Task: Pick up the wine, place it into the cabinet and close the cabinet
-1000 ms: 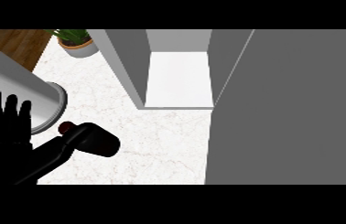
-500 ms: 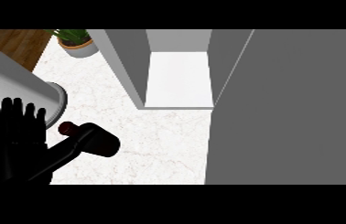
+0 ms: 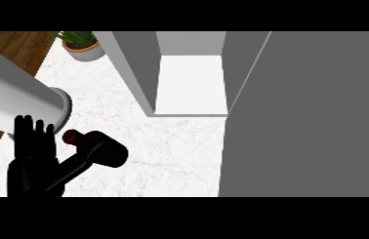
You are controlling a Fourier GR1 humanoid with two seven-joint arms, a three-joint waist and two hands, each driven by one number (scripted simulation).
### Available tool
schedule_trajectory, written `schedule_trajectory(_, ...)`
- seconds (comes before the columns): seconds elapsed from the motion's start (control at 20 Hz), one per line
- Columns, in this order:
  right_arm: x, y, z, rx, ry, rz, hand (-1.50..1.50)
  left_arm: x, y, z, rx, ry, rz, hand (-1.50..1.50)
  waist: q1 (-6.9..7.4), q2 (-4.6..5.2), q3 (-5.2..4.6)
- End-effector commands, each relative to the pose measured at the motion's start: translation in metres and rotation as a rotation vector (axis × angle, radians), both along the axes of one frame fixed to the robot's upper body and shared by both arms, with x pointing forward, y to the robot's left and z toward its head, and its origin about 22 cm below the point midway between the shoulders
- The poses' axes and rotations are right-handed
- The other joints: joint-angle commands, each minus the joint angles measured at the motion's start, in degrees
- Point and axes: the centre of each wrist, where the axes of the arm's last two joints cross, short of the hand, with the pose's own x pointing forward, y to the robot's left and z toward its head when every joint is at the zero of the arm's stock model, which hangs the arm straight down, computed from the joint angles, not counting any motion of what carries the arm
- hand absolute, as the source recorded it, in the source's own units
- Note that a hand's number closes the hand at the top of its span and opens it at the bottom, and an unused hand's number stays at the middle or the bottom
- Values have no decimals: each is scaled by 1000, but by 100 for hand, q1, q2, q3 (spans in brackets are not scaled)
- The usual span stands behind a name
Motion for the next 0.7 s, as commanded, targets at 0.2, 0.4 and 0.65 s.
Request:
schedule_trajectory(0.2,-32,1,24,38,-46,55,-150,2,10,-37,-21,6,-10,-150,2,-1,-3)
schedule_trajectory(0.4,-28,-1,26,27,-46,37,-150,-12,2,-51,-23,16,-42,-150,18,-2,-2)
schedule_trajectory(0.65,-19,-8,13,29,-52,57,-150,13,10,-83,-32,15,-37,-150,-27,10,1)
